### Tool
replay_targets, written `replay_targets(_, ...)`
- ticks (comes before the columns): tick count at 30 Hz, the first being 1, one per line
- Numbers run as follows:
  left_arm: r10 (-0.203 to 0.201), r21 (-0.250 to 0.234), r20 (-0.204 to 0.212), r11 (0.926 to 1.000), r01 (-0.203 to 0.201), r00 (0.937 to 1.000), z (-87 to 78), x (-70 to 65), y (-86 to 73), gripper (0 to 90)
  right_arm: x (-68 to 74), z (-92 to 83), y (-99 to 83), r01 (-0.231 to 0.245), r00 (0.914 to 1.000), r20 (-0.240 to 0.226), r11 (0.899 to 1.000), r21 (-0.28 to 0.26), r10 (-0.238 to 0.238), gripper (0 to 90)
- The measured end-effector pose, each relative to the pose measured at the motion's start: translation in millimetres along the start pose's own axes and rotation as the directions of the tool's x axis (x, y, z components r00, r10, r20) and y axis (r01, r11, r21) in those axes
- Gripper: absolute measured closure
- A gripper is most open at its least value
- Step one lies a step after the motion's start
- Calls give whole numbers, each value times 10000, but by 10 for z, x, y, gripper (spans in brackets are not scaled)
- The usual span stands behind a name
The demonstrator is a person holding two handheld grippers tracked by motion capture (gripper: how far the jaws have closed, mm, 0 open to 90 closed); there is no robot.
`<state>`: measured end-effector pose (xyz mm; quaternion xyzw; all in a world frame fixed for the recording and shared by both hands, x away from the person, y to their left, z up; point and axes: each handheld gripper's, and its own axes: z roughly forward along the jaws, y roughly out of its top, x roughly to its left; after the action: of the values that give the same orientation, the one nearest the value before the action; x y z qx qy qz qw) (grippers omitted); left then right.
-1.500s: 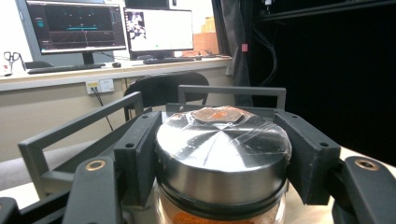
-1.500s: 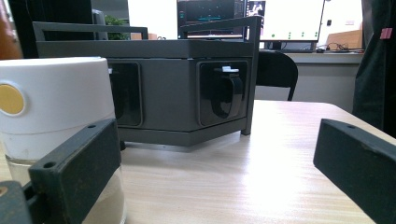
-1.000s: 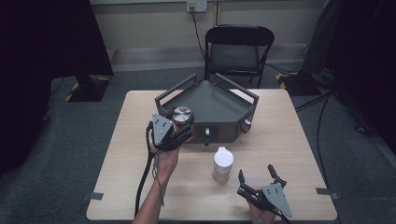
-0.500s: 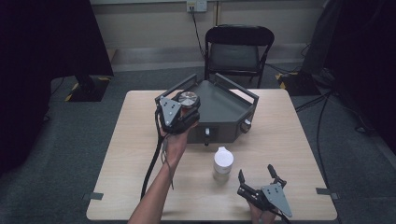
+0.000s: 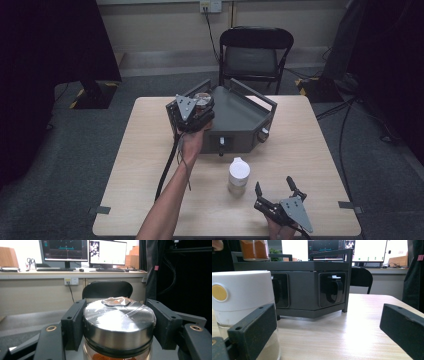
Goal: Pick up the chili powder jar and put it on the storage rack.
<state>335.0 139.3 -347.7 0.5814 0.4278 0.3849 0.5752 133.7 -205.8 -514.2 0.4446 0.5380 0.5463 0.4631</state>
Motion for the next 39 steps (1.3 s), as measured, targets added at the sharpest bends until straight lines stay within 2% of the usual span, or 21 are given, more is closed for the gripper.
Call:
replay_targets(1, 96, 31, -36, 9999, -96, 9999, 19, -5, -4, 352, -1, 0, -1, 2, 10000, -2, 10000, -5, -2, 0)
replay_targets(9, 131, 256, -308, 9996, -123, 9994, 70, -12, -60, 352, -20, 0, 0, 4, 9999, -111, 10000, 2, -4, 0)
replay_targets(11, -7, 391, -237, 9992, 16, 9997, 81, 1, -59, 353, -20, 0, 1, 3, 9999, -111, 10000, 4, -3, 0)
replay_targets(15, 375, 452, -227, 9983, -364, 9990, 81, -35, -71, 352, -21, 0, 1, 6, 9999, -119, 10000, 6, -6, 0)
replay_targets(19, 140, 512, -205, 9986, -130, 9997, 89, -21, -57, 352, -19, -1, 1, 8, 9999, -107, 10000, 3, -8, 0)
replay_targets(20, 53, 560, -42, 9984, -51, 10000, 95, 10, -45, 352, -19, 0, 0, 7, 9999, -106, 10000, 2, -7, 0)
replay_targets(23, 362, 595, -123, 9976, -354, 9993, 96, -26, -53, 352, -17, 1, 4, -8, 10000, -91, 10000, 25, 8, 0)
replay_targets(24, 301, 662, -106, 9974, -294, 9995, 103, -18, -56, 352, -14, 0, 0, 6, 10000, -78, 10000, 0, -6, 0)
replay_targets(26, 226, 632, -139, 9978, -217, 9996, 104, -18, -72, 352, -15, 0, 1, 7, 10000, -84, 10000, 6, -7, 0)
replay_targets(30, 418, 623, -136, 9972, -409, 9990, 97, -38, -72, 352, -17, -1, 0, 7, 9999, -100, 10000, -1, -7, 0)
replay_targets(33, 227, 655, -144, 9976, -217, 9996, 102, -20, -70, 352, -15, -1, 0, 5, 10000, -85, 10000, -3, -5, 0)
replay_targets(39, 334, 548, -211, 9980, -322, 9992, 91, -40, -103, 350, -12, -1, 0, 4, 10000, -72, 10000, -1, -4, 0)
